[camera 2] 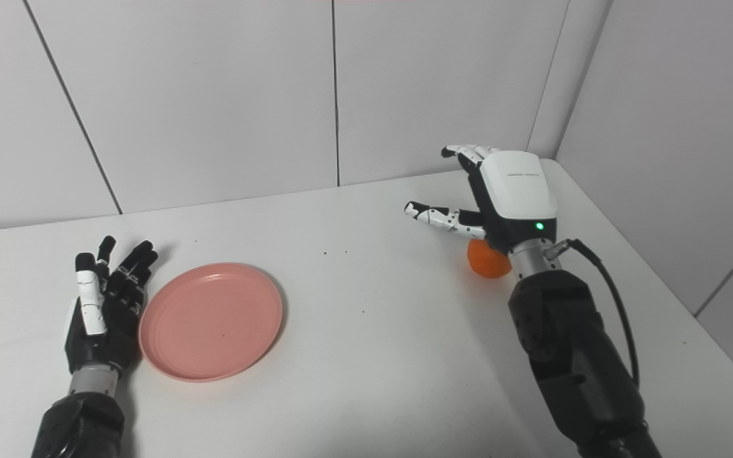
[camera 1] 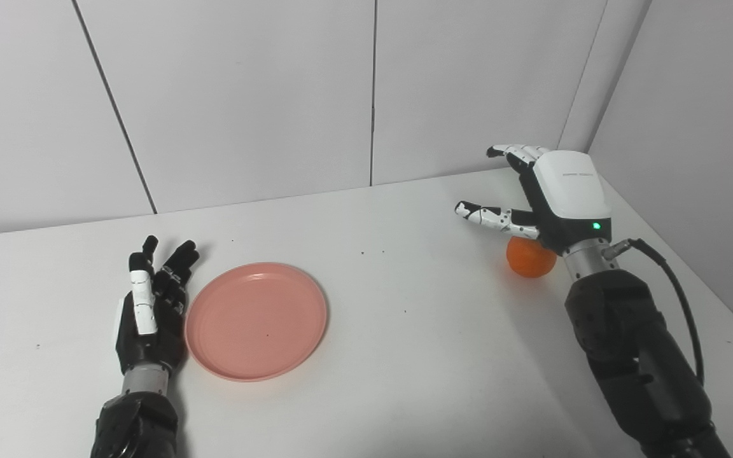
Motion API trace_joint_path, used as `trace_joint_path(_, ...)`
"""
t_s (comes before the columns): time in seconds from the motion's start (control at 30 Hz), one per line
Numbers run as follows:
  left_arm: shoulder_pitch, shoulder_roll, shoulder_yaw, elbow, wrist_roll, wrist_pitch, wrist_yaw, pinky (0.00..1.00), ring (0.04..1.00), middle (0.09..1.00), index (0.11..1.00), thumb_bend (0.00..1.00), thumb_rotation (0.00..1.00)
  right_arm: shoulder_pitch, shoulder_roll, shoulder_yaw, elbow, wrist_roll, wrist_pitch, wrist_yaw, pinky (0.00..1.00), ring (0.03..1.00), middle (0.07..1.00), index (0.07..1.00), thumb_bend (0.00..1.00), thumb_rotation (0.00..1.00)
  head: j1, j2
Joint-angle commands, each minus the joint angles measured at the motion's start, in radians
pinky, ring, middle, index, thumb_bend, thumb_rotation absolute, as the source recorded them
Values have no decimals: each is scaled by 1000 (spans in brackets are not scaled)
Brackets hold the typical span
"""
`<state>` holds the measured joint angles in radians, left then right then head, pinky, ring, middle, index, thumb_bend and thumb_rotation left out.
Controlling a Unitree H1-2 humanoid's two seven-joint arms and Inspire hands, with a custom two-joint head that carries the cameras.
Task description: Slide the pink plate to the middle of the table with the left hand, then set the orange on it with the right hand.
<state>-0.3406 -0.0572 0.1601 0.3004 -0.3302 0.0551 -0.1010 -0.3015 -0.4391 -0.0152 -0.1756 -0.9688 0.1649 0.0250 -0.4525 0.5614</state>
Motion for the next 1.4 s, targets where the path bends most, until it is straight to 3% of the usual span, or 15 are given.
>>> trace_joint_path(0.0, 65, -13, -1, 62, 10, 59, 33, 996, 851, 776, 991, 878, 808, -49, -37, -10, -7, -12, 15, -3, 725, 765, 776, 735, 862, 1000, 1, 2)
trace_joint_path(0.37, 71, -13, -9, 61, 18, 56, 37, 974, 853, 760, 986, 874, 820, -75, -62, 0, 92, -5, 36, 8, 730, 753, 762, 732, 895, 1000, 2, 6)
trace_joint_path(0.73, 71, -10, -4, 64, 9, 59, 32, 961, 846, 773, 984, 879, 810, -55, -65, 29, 181, -5, 22, -33, 690, 718, 738, 722, 877, 1000, -1, 9)
trace_joint_path(1.0, 74, -10, -6, 55, 9, 68, 33, 970, 848, 762, 978, 876, 809, -28, -66, 23, 178, 25, 36, -28, 732, 759, 757, 737, 864, 1000, -1, 15)
trace_joint_path(1.37, 73, -7, -7, 58, 10, 63, 30, 965, 839, 757, 984, 898, 804, -12, -73, 24, 177, 46, 27, -39, 720, 743, 748, 737, 861, 1000, 0, 20)
